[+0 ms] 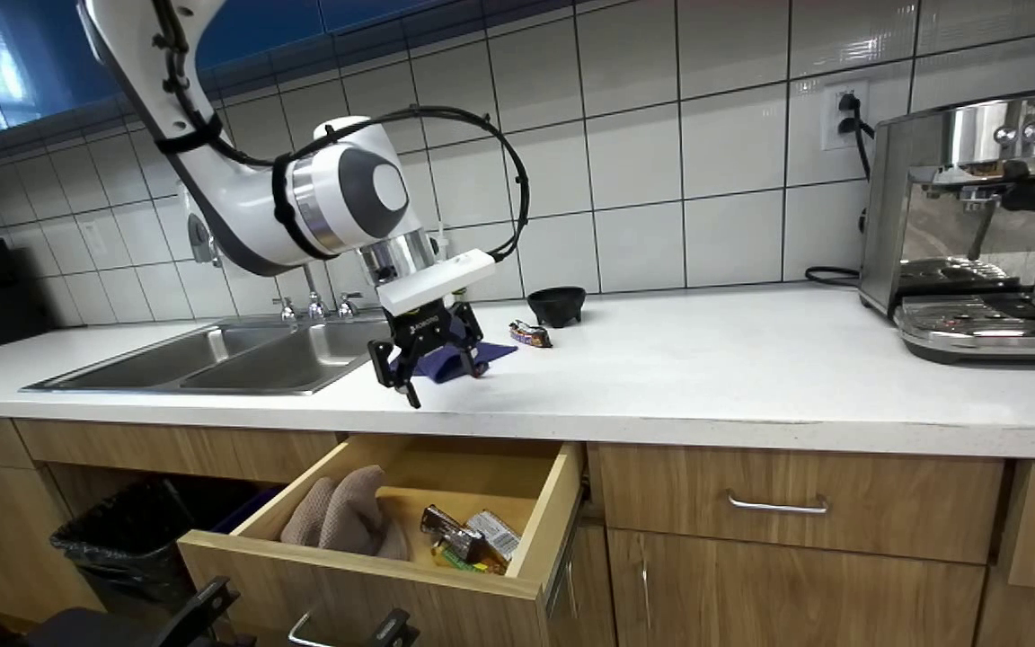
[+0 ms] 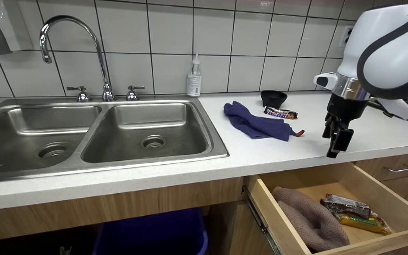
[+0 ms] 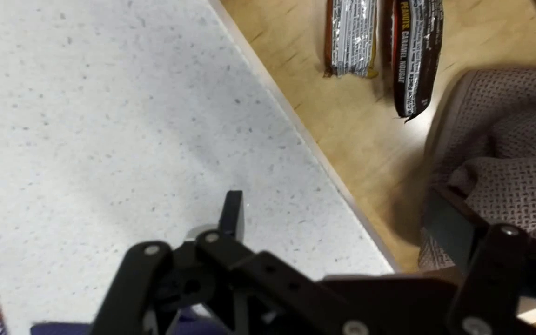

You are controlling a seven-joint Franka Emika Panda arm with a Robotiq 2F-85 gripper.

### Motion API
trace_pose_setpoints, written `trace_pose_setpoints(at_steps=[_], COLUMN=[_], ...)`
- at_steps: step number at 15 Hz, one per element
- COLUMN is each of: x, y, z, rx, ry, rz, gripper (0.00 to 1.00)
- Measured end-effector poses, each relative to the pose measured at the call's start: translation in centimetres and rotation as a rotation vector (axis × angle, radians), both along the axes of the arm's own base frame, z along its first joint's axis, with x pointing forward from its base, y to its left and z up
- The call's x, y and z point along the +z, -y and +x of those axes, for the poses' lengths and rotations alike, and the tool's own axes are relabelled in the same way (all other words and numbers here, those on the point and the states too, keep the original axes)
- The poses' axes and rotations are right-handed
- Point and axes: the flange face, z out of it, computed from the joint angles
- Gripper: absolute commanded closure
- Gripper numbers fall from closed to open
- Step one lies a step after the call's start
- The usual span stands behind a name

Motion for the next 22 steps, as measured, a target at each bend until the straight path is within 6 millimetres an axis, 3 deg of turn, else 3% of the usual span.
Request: trace_pose_setpoints(at_steps=[9, 22], x=[2.5, 2.6], y=[0.3, 1.1], z=[4.7, 13.6], rx=[-0.01, -0.016], ry=[0.079, 0.114], rz=[0.046, 0.062], gripper=[0.0, 0.0])
